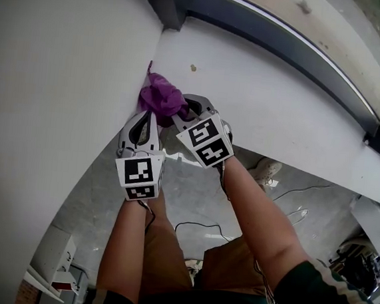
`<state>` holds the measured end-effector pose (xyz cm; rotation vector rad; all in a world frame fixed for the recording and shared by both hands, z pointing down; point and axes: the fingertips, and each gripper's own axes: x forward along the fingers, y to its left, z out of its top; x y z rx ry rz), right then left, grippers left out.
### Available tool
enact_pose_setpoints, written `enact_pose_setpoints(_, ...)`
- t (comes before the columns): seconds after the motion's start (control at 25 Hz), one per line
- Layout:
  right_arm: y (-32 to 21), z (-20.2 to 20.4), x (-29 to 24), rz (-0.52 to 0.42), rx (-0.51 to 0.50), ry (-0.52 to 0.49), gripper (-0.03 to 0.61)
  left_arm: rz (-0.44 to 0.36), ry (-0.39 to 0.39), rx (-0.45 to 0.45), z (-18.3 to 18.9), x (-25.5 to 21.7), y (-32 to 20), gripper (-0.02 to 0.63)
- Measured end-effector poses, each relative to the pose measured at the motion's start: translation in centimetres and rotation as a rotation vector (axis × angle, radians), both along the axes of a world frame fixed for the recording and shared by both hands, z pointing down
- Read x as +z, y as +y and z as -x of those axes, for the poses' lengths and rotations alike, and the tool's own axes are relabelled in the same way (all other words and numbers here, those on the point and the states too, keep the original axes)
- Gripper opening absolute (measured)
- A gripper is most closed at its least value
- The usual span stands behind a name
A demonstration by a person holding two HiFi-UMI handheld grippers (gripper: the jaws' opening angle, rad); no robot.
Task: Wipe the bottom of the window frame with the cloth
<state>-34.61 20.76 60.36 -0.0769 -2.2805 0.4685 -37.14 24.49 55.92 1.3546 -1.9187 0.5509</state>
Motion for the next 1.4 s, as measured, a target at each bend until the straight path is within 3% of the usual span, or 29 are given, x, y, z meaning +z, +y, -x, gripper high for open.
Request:
enact_pose_setpoints(0.56,-6.0,1.6,-1.2,-0.059,0.057,-0.049,0.103,-0.053,-0.048,0.053,1.1,-1.2,-6.1,0.009)
enact_pose_setpoints(1.0,-10.7,3.7,-2.5,-0.102,0.098,-0.089,0.103,-0.084,-0.088,0.042,2.8,-2.5,-9.3,0.009)
enact_pose_setpoints(1.24,-13.4,4.0,-1.9,-0.143,0.191,-0.053,0.103,-0.11,-0.098,0.051,3.6,-3.2,-11.5,0.009)
enact_pose_setpoints(1.4,-13.7,3.6,-1.8,-0.12,0.206,-0.053,0.103,-0.114,-0.103,0.073,3.4,-3.4,-12.9,0.009)
